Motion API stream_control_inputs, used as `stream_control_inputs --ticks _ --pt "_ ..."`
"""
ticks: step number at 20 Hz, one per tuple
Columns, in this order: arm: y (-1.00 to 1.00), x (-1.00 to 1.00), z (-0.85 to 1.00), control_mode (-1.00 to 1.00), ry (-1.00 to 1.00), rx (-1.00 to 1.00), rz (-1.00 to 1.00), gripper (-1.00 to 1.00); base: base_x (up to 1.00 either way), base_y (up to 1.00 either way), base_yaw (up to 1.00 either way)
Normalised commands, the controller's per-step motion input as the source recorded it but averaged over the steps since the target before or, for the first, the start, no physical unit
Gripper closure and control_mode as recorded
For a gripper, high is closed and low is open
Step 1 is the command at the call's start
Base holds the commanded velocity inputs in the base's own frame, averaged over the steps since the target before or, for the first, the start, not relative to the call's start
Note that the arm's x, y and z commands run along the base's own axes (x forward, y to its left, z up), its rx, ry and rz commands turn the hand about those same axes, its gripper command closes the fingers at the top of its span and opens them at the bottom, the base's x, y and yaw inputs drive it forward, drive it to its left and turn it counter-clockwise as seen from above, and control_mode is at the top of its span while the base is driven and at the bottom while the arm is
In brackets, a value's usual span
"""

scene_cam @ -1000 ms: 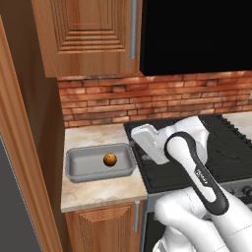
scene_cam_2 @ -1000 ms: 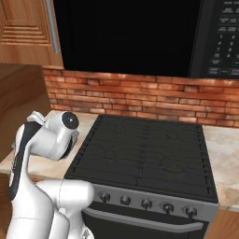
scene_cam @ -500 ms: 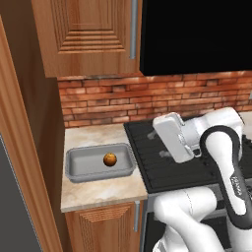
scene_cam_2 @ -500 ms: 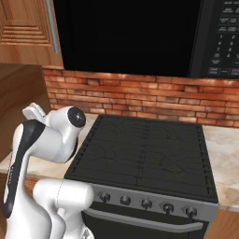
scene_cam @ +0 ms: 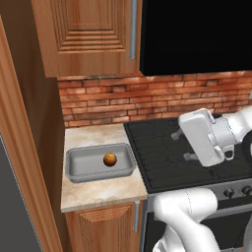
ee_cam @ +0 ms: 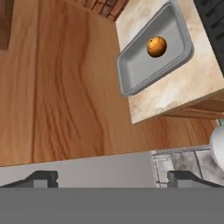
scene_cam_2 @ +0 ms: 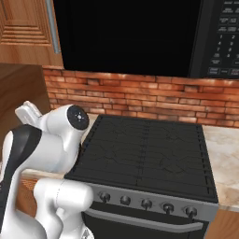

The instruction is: Pick the kiwi and orange from the fridge and place them inside the tupperware on the counter.

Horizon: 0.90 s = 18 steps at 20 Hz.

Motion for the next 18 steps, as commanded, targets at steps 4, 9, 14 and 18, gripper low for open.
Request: stream_control_inputs --ticks 4,9,14,18 --pt "-0.32 -0.39 0.42 -1.00 -0.18 -0.11 0.00 -1.00 0.00 0.00 0.00" --pt "-0.31 -0.16 0.42 -1.00 -0.22 -0.16 0.00 -1.00 0.00 0.00 0.00" --pt "-0.26 -0.09 0.16 -1.00 -0.36 -0.10 0.06 -1.00 0.00 0.00 0.00" --pt "-0.15 -0.14 0.00 -1.00 -0.29 -0.13 0.05 -1.00 0.00 0.00 0.00"
